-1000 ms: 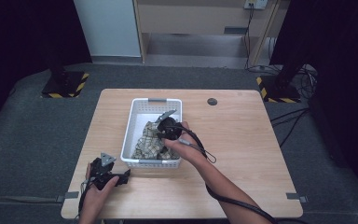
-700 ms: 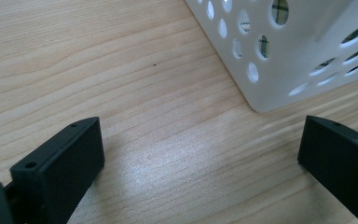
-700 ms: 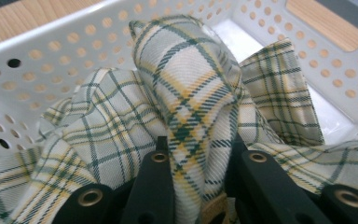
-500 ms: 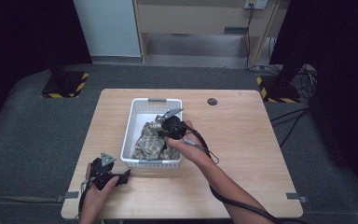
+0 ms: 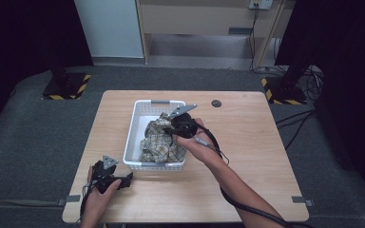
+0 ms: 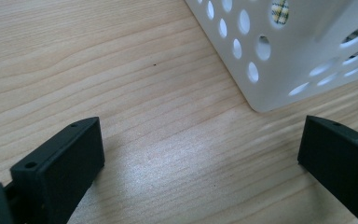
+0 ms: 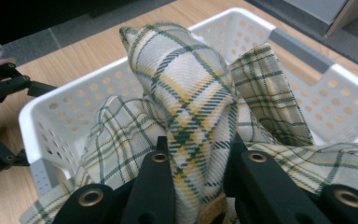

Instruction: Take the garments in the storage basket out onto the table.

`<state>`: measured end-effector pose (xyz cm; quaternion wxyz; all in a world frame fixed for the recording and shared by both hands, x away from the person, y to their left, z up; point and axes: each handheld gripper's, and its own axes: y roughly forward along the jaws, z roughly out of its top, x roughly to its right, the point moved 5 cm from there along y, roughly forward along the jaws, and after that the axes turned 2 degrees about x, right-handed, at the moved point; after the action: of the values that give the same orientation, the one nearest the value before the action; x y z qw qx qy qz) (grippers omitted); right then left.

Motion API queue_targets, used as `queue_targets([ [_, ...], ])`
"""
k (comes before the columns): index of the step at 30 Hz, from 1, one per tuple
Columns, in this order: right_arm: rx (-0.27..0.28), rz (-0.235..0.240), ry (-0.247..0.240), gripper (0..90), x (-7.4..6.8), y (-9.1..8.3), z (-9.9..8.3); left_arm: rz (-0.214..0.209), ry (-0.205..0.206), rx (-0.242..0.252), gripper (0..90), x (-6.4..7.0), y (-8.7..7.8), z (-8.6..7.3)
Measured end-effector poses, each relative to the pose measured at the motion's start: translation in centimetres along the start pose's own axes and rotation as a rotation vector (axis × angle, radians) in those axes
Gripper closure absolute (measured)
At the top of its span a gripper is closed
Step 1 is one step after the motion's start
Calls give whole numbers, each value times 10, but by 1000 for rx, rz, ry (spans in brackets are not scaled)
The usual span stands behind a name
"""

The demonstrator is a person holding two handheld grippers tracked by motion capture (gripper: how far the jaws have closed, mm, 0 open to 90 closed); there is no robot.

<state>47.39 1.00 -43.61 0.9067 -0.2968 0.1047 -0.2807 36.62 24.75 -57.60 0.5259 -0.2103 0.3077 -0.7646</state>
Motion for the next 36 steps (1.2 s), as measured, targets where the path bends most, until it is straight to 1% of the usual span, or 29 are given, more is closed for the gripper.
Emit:
queue_targets([
  [5, 17, 2, -17, 813, -3, -12, 7, 0, 0, 0, 0, 0, 0, 0],
  [14, 53, 3, -21, 814, -1, -30, 14, 0, 0, 0, 0, 0, 0, 0],
  [19, 71, -5, -26, 814, 3, -44, 19, 0, 0, 0, 0, 0, 0, 0],
  [27, 95, -16, -17, 814, 11, -64, 18, 0, 0, 0, 0, 0, 0, 0],
  [30, 112, -21, -18, 813, 13, -73, 19, 0, -1, 0, 0, 0, 0, 0],
  [36, 125, -34, -15, 813, 21, -86, 18, 0, 0, 0, 0, 0, 0, 0],
])
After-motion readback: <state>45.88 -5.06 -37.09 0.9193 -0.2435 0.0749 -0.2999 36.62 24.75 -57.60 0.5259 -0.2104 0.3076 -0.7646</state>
